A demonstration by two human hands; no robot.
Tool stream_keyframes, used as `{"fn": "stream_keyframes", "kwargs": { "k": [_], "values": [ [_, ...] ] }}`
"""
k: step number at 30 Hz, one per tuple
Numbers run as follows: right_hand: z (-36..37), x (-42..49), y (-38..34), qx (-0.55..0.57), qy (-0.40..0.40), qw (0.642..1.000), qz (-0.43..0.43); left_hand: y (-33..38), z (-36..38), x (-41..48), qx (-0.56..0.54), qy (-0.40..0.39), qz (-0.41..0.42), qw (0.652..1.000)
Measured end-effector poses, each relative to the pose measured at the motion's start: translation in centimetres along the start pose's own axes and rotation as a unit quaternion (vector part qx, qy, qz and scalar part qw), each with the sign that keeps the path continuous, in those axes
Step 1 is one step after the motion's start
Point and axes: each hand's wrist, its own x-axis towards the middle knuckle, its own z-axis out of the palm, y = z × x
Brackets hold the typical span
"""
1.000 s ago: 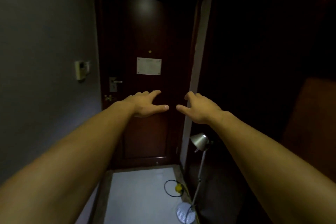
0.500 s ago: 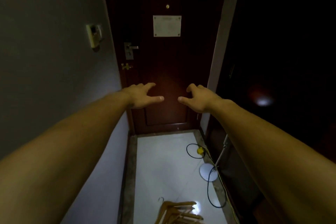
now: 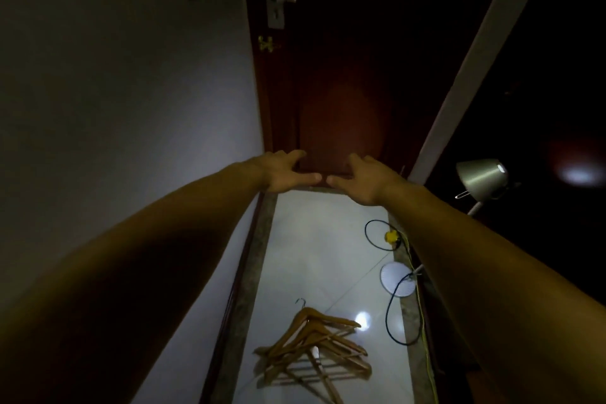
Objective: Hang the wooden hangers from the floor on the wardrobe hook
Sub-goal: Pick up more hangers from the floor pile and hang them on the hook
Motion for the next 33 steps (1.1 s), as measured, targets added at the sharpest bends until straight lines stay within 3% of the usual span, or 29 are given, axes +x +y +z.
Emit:
{"fn": "stream_keyframes", "kwargs": {
  "k": [8, 16, 20, 25, 33],
  "values": [
    [6.5, 4.0, 2.0, -0.014, -0.079, 0.997, -0.019, -2.7, 5.5, 4.0, -0.045, -0.035, -0.037, 0.998],
    [12.4, 6.7, 4.0, -0.035, -0.150, 0.988, 0.008, -6.7, 11.8, 6.5, -0.056, -0.127, -0.047, 0.989],
    [16.2, 8.2, 5.6, -0.021, -0.179, 0.983, 0.026, -8.7, 15.5, 8.4, -0.056, -0.136, -0.074, 0.986],
    [23.0, 10.3, 7.3, 0.002, -0.205, 0.977, 0.060, -11.1, 22.4, 11.3, -0.111, -0.160, -0.117, 0.974],
    [35.5, 11.1, 10.4, 0.030, -0.255, 0.961, 0.098, -14.3, 33.8, 14.0, -0.061, -0.193, -0.119, 0.972]
  ]
}}
